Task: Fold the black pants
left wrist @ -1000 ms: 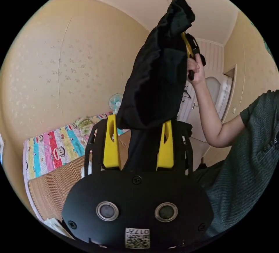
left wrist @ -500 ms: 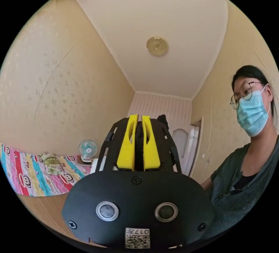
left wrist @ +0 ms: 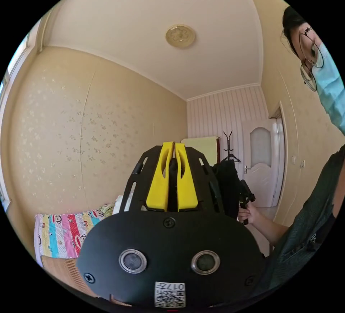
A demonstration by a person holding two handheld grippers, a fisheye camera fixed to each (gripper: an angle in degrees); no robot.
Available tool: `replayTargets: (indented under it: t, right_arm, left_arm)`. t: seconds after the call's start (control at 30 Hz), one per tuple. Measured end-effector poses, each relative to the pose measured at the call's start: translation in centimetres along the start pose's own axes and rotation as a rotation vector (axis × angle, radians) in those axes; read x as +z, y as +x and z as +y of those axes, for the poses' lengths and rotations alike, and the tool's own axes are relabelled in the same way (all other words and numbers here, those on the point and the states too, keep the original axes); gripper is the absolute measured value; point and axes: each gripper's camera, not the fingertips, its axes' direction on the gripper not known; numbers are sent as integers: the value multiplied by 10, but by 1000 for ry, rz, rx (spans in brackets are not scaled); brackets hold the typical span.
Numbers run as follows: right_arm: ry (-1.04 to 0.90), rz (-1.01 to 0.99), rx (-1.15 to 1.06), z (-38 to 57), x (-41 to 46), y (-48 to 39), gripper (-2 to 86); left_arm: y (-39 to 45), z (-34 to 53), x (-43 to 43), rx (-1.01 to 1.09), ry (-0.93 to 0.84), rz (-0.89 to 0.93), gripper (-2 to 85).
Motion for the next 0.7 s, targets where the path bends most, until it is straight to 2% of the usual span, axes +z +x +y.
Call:
replayTargets:
  t: [0.07,0.13,0.2,0.23,0.27,0.33,0.37,0.43,0.6,0.7]
  right_arm:
    - [33,-240,9,33,5,22,254]
    - [36,-393,51,56,14,47,258]
    - [30,-376,159,76,33,69,227]
    - [-54,-391,175,84,58,73,186]
    - [-152,-332,232,89,85,76,142]
    - [-210,-141,374,98,108,87,95]
    - [-186,-102,407,103,112,93,77]
    - [-110,-147,421,104,105,98,64]
    - [82,-168,241,58,65,57,34]
    - [113,-10,102,2,59,-4,24]
  left_arm:
    - [2,13,8,-8,-59,-24,-5]
    - [3,29,17,-4,-113,-53,-5]
    - [3,51,30,-20,-195,-66,-5]
    - [3,57,33,-30,-213,-60,-5]
    - [5,67,39,-41,-246,-60,-5]
    - [9,82,46,-22,-298,-107,-5]
    - [12,90,48,-1,-325,-144,-6]
    - [10,98,46,13,-354,-171,-6]
    - [-26,87,-1,-72,-282,-137,-5]
    - [-48,68,-33,-119,-196,-14,-5]
